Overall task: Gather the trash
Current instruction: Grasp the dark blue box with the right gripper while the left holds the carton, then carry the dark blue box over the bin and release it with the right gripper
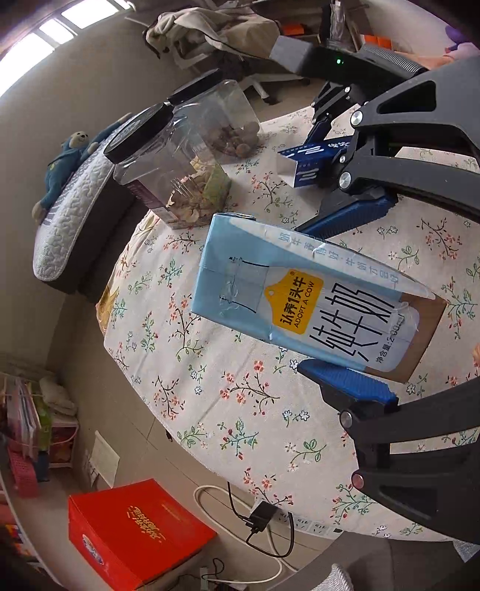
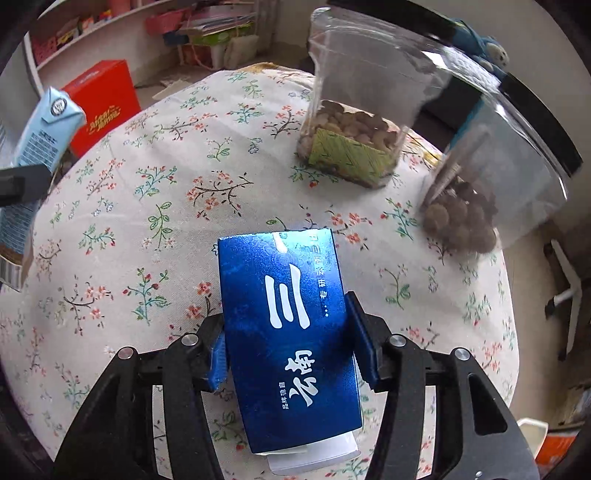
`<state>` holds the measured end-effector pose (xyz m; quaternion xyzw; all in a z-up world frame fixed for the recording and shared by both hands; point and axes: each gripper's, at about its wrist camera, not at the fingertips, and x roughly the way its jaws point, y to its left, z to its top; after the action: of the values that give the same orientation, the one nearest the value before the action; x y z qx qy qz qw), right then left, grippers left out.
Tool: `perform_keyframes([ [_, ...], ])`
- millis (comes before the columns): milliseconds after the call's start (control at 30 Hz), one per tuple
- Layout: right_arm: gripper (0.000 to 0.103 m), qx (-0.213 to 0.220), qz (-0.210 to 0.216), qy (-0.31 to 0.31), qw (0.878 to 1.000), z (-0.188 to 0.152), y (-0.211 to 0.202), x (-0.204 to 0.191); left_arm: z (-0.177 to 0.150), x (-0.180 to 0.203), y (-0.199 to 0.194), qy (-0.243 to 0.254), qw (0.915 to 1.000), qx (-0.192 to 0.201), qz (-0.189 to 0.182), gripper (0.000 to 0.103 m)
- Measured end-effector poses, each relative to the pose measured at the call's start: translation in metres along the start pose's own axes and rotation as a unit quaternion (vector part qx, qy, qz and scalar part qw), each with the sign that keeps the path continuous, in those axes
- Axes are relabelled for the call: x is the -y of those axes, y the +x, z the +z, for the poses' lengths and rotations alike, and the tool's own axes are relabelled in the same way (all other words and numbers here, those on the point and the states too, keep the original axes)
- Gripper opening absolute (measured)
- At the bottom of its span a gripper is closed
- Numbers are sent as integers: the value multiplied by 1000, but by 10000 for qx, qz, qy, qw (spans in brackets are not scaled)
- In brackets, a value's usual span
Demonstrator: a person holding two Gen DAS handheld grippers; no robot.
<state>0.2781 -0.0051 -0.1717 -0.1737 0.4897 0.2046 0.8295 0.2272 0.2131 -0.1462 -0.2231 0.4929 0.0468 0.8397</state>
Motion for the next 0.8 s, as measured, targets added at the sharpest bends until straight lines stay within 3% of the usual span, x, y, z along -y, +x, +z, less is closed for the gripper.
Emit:
perform_keyframes([
  [167,51,516,-208,602,9966,-23,-44,21,-15,17,-6,125,9996,222,108,65],
  [433,52,1473,-637,1111,9808,-45,-89,39,-42,67,-32,845,9902,1076,287,65],
  [667,53,1767,-571,1479,9714,-53,-102,53,-62,103,-48,1358,9732,1774,556,65],
  [800,53,1942,-554,1552,9670,-56,-113,56,-69,114,-49,1381,9713,1852,566,65],
])
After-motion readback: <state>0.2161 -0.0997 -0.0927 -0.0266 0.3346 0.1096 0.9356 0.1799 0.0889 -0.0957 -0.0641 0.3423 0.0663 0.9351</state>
